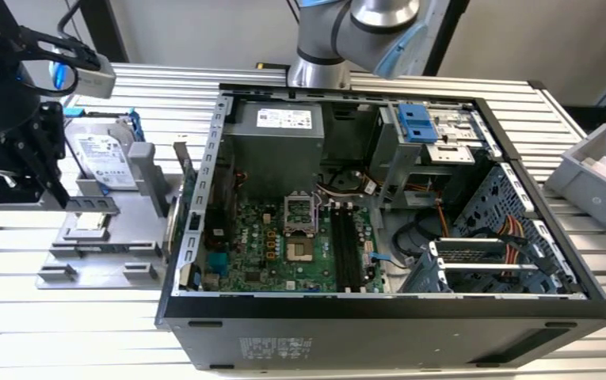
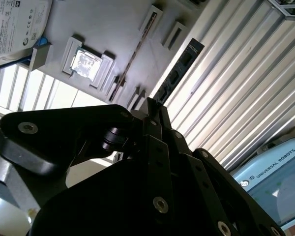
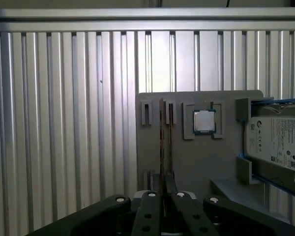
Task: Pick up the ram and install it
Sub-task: 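Pick up the ram and move it above insertion slot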
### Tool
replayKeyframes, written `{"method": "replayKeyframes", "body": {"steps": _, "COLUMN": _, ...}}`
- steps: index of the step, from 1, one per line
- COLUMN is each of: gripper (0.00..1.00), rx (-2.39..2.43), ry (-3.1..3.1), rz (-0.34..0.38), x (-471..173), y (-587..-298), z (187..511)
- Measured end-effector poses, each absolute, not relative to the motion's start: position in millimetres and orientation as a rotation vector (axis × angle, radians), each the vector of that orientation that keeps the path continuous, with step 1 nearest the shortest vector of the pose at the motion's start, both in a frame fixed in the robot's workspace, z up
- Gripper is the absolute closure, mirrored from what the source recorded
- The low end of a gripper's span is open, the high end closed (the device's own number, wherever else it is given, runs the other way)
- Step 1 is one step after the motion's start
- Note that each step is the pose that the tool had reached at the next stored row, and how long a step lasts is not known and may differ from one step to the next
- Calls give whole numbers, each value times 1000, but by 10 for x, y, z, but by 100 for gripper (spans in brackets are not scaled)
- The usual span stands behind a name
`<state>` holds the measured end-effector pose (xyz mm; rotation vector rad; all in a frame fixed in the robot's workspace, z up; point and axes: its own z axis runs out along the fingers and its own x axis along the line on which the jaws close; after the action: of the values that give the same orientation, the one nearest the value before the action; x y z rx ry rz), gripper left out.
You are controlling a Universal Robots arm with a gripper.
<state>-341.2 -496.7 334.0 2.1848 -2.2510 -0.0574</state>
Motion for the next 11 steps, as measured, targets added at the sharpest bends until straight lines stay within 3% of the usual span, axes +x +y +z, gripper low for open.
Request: {"method": "replayKeyframes", "body": {"steps": 11, "gripper": 100, "rx": 2185, "ry": -2251, "rz": -57, "x": -3413, "y": -4967, "z": 3426}}
